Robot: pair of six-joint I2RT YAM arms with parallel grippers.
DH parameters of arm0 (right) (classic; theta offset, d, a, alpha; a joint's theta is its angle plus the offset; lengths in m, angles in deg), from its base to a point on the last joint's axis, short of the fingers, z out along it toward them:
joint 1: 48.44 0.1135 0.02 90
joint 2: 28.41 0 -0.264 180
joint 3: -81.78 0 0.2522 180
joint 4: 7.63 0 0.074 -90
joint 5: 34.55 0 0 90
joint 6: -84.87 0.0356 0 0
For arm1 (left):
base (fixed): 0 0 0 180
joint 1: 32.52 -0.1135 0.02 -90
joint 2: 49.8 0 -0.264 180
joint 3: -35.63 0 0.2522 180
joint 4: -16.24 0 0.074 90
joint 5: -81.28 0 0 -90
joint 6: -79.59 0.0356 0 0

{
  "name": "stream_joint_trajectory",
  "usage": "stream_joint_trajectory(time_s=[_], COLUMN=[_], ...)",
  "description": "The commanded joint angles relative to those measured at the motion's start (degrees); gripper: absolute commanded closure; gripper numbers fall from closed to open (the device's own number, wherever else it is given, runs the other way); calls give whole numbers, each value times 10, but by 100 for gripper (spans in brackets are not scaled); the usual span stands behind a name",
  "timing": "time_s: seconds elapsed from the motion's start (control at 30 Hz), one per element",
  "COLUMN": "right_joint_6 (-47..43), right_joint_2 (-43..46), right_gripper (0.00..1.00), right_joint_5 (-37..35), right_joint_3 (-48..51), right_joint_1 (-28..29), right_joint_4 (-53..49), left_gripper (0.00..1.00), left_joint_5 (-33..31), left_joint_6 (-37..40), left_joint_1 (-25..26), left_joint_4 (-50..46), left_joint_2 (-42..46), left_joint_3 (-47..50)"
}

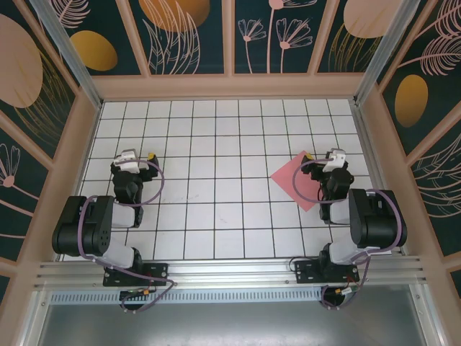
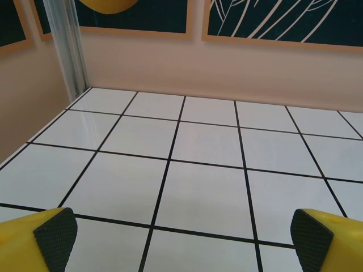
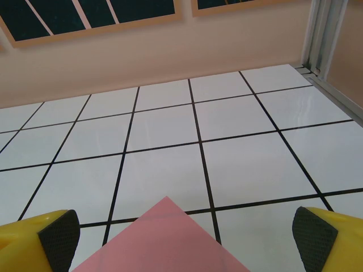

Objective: Fold a paper plane with a square sheet of paper (pick it up from the middle)
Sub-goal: Move the square sheet of paper to the center of the table.

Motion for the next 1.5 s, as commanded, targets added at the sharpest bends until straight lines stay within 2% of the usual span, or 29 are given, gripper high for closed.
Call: stream_joint_trajectory(time_s=[0.0, 0.8, 0.9, 1.03, 1.2, 1.3, 1.47], right_joint_6=[-8, -8, -1, 9, 121, 191, 283], right_joint_2=[-4, -3, 16, 108, 180, 174, 110], right_gripper=[1, 1, 1, 1, 1, 1, 1], right_joint_5=[9, 9, -11, -48, -83, -68, -91], right_joint_3=[-8, -8, -9, -35, -110, -169, -287], right_joint_1=[-3, -4, -3, 3, 5, 11, 41], right_joint_4=[7, 7, -8, -126, -341, -472, -673], left_gripper=[1, 2, 2, 2, 1, 1, 1], left_joint_5=[10, 10, -2, -42, -106, -121, -88], left_joint_6=[7, 6, 4, -12, -52, -105, -245], left_joint_1=[-3, -3, -3, -3, -3, -3, -3], left_joint_4=[29, 29, 32, -3, -179, -301, -495], left_joint_2=[-1, -1, 3, 38, 106, 152, 200], left_joint_3=[0, 0, 4, 0, -59, -105, -204])
